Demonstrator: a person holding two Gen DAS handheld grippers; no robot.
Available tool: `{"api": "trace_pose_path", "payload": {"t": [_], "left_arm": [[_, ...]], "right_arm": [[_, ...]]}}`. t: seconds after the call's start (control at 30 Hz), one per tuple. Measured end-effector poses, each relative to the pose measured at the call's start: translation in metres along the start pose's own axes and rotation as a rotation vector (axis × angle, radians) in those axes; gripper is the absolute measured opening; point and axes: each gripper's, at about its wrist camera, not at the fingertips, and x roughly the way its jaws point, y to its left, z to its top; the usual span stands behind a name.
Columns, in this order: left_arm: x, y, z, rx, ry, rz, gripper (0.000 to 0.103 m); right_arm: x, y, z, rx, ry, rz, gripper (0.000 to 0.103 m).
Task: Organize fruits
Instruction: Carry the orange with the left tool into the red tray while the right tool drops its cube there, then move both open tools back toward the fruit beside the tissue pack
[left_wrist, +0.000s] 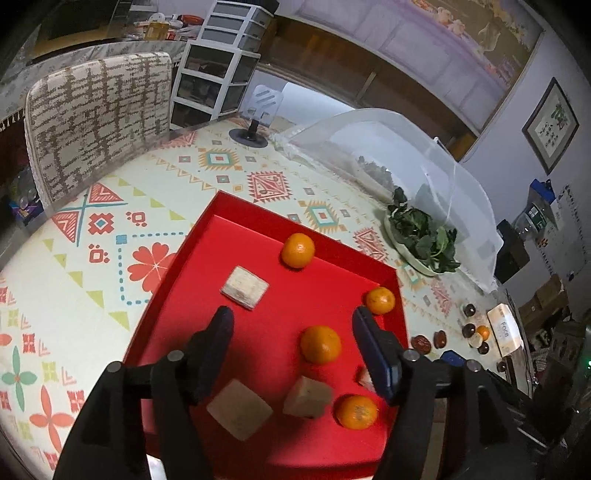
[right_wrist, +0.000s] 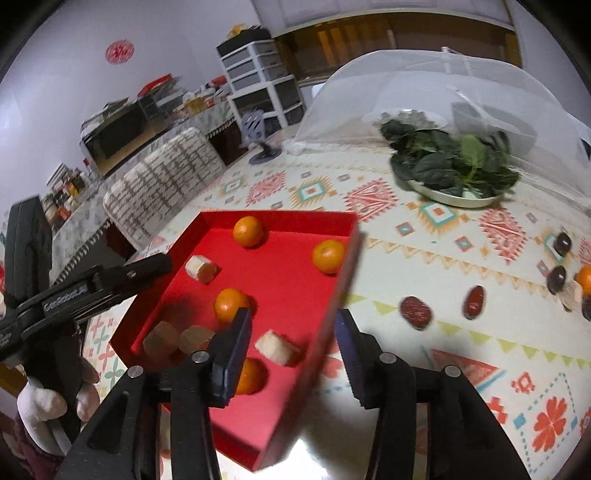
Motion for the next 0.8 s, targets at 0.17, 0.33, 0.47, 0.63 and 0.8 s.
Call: {"api": "trace_pose_path", "payload": {"t": [0.17, 0.33, 0.47, 0.63, 0.8], "left_arm": [[-0.006, -0.025, -0.015, 0.042, 0.007, 0.0, 0.071], [-0.006, -0.055, -0.035, 0.107, 0.021, 0.107, 0.086], [-0.004, -0.082, -0.053, 0.169, 0.059, 0.092, 0.087], [-0.005, -0.11, -0.072, 0.253, 0.047, 0.142, 0.087], [-0.007, -0.137, -0.088, 0.349, 0.017, 0.195, 0.087]], "right_arm": [[-0.016, -0.016, -0.011, 0.041, -0.011, -0.002, 0.055], [-0.028, -0.03, -0.026, 0.062, -0.016, -0.015, 0.055], [-0.039, -0.046, -0.037, 0.098, -0.022, -0.021, 0.056], [-0.054, -0.065, -0.05, 0.142, -0.033, -0.025, 0.057], [-0.064, -0.078, -0.062, 0.172, -0.044, -0.032, 0.06]]}}
